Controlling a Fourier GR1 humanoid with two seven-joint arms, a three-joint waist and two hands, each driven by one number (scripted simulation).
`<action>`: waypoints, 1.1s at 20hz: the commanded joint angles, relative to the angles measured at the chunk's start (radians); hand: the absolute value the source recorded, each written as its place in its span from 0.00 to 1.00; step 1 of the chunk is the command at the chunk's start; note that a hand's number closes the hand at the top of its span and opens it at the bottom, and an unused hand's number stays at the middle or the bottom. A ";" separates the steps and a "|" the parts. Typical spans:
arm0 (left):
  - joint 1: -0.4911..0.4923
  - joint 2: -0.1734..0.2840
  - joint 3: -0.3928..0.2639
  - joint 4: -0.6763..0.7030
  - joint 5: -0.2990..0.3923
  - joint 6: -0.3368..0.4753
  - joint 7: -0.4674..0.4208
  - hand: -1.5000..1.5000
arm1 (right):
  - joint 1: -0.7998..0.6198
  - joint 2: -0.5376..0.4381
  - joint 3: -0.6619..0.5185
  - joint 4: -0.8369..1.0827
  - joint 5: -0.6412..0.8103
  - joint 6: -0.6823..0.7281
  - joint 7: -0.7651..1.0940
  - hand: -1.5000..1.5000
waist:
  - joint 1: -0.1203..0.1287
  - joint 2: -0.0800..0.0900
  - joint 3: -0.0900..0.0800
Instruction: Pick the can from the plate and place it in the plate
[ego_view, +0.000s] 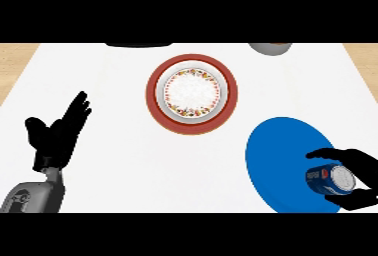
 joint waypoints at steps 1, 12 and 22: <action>-0.003 -0.020 0.002 -0.031 -0.017 0.019 0.035 0.50 | -0.006 0.009 0.034 -0.017 0.032 0.022 -0.063 1.00 | 0.001 0.000 0.000; -0.057 -0.042 -0.005 0.022 -0.037 -0.021 0.015 0.50 | -0.120 0.433 0.228 -0.133 0.168 -0.077 0.301 1.00 | 0.054 0.008 -0.004; -0.101 -0.064 -0.053 0.031 -0.044 -0.049 0.027 0.50 | -0.463 0.569 0.402 -0.063 0.333 -0.389 0.724 1.00 | 0.148 0.013 -0.003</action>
